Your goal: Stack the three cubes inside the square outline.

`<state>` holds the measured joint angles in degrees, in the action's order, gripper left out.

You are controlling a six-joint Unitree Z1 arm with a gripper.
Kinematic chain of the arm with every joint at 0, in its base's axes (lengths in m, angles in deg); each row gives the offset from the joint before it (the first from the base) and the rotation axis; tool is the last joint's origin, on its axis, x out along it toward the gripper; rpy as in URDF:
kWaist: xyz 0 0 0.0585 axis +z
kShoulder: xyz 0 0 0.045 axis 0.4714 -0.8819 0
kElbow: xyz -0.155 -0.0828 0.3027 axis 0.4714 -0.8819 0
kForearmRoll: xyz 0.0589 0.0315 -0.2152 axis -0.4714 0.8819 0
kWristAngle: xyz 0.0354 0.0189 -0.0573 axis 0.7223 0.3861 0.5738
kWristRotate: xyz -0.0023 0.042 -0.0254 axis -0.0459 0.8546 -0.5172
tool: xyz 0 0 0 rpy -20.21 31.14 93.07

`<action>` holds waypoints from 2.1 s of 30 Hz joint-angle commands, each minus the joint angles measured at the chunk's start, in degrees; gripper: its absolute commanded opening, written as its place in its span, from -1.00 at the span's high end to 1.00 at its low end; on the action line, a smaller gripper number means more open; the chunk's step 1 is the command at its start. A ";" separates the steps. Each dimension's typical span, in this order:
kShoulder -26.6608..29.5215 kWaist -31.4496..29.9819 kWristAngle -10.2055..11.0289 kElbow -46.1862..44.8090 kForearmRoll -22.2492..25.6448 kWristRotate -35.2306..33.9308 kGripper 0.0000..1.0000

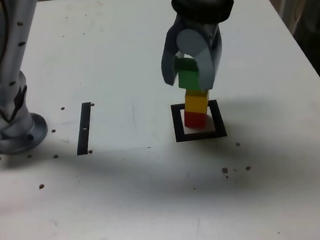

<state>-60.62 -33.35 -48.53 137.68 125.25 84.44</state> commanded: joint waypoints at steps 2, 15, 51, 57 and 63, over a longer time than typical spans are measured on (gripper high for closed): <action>0.43 -1.04 -0.09 -0.04 0.77 -0.79 0.41; 0.20 -1.86 0.60 0.64 0.52 -0.93 0.32; 4.59 -0.66 1.62 -0.45 -0.31 -0.22 -0.99; 12.01 -0.55 1.38 -4.25 -0.01 -0.25 -0.99; 18.85 1.03 1.58 -11.47 -0.09 -0.65 -0.99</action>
<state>-43.29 -32.81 -47.26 127.21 124.62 84.07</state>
